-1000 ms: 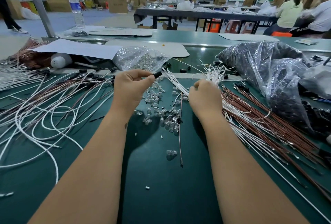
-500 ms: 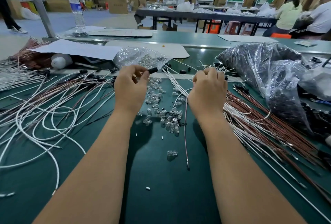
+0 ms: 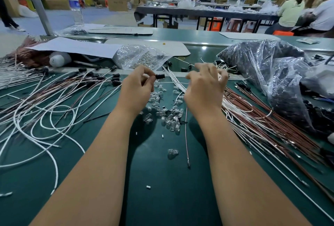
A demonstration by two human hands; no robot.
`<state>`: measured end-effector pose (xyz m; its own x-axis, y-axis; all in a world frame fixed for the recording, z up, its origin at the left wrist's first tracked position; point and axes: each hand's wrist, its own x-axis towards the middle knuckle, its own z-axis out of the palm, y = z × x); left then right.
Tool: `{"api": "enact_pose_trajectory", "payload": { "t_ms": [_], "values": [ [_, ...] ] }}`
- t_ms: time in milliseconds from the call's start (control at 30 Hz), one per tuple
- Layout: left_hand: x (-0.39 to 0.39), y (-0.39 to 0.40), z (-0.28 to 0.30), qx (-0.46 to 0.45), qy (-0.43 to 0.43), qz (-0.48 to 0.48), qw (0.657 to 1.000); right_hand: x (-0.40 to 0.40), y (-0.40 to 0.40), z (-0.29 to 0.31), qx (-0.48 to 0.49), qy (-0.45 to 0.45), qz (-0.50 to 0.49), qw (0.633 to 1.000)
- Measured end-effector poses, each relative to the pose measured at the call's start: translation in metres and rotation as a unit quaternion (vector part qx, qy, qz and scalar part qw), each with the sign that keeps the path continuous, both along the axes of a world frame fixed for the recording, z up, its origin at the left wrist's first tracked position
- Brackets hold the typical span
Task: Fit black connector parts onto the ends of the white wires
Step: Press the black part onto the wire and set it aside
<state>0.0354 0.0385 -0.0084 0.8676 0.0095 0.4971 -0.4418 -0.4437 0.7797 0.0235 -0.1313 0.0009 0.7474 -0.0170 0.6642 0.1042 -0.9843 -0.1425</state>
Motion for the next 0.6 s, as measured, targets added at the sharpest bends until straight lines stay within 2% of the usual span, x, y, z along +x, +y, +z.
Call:
{"api": "enact_pose_trajectory", "payload": {
  "t_ms": [100, 167, 300, 367, 600],
  "values": [
    [-0.002, -0.007, 0.002, -0.014, 0.006, -0.014, 1.0, -0.001, 0.014, -0.001, 0.01, 0.0, 0.121, 0.993],
    [-0.001, -0.009, 0.002, -0.023, 0.002, -0.014, 1.0, -0.001, 0.022, -0.003, 0.059, 0.021, 0.165, 0.984],
    [0.002, -0.002, 0.001, -0.031, -0.001, -0.004, 0.999, 0.002, 0.014, -0.004, 0.151, 0.055, 0.163, 0.973],
    [0.003, 0.002, 0.001, -0.042, -0.002, 0.001, 0.999, 0.004, 0.009, -0.005, 0.164, 0.053, 0.152, 0.973],
    [0.004, 0.002, -0.001, -0.041, -0.001, 0.006, 0.999, 0.001, 0.021, -0.005, 0.202, 0.024, 0.208, 0.957]
  ]
}}
